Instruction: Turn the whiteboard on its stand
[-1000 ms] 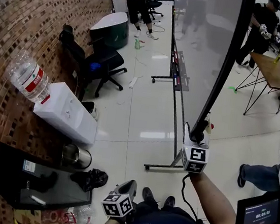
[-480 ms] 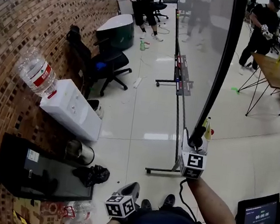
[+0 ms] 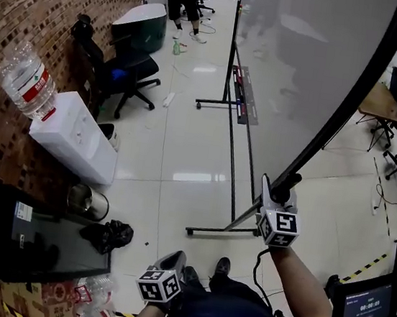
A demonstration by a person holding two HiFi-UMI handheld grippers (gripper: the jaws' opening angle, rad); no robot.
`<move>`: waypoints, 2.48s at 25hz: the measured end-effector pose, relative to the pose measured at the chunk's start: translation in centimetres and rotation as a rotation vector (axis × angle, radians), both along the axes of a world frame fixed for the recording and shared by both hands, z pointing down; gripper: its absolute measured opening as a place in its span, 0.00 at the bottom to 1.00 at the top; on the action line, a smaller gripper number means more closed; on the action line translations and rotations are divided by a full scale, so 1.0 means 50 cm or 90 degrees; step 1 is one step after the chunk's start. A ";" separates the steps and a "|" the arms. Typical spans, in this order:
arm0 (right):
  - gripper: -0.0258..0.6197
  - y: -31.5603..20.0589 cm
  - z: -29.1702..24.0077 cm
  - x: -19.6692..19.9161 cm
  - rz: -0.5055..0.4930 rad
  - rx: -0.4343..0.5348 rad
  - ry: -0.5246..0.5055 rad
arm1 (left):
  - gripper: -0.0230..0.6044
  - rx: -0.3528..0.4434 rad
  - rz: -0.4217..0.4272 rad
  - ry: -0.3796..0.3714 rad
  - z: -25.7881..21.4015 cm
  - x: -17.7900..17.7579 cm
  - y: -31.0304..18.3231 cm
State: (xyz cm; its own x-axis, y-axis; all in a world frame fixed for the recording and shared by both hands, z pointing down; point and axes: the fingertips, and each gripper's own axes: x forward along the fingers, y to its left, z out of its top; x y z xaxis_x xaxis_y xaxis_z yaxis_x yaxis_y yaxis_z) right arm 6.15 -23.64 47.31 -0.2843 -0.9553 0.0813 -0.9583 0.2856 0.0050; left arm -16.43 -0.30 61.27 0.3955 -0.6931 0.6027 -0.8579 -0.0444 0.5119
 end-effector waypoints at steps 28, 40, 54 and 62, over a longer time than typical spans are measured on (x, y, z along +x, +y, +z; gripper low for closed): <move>0.26 0.216 -0.022 -0.025 -0.020 0.007 -0.019 | 0.05 -0.001 -0.004 -0.093 -0.059 0.054 0.187; 0.26 0.323 -0.015 0.088 -0.002 0.004 -0.019 | 0.05 0.006 0.005 0.041 -0.020 0.069 0.259; 0.26 0.457 -0.024 0.088 -0.014 0.025 -0.026 | 0.05 0.016 0.002 -0.036 -0.044 0.073 0.346; 0.26 0.511 -0.041 0.062 -0.023 0.035 -0.019 | 0.05 0.007 0.011 -0.094 -0.071 0.151 0.455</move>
State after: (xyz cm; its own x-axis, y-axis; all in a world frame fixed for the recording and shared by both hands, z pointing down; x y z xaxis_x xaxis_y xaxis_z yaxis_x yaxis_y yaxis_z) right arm 9.26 1.93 45.24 -0.3205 -0.9470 0.0202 -0.9472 0.3205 -0.0074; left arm -8.90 22.44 57.71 0.3151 -0.6941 0.6473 -0.9227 -0.0643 0.3802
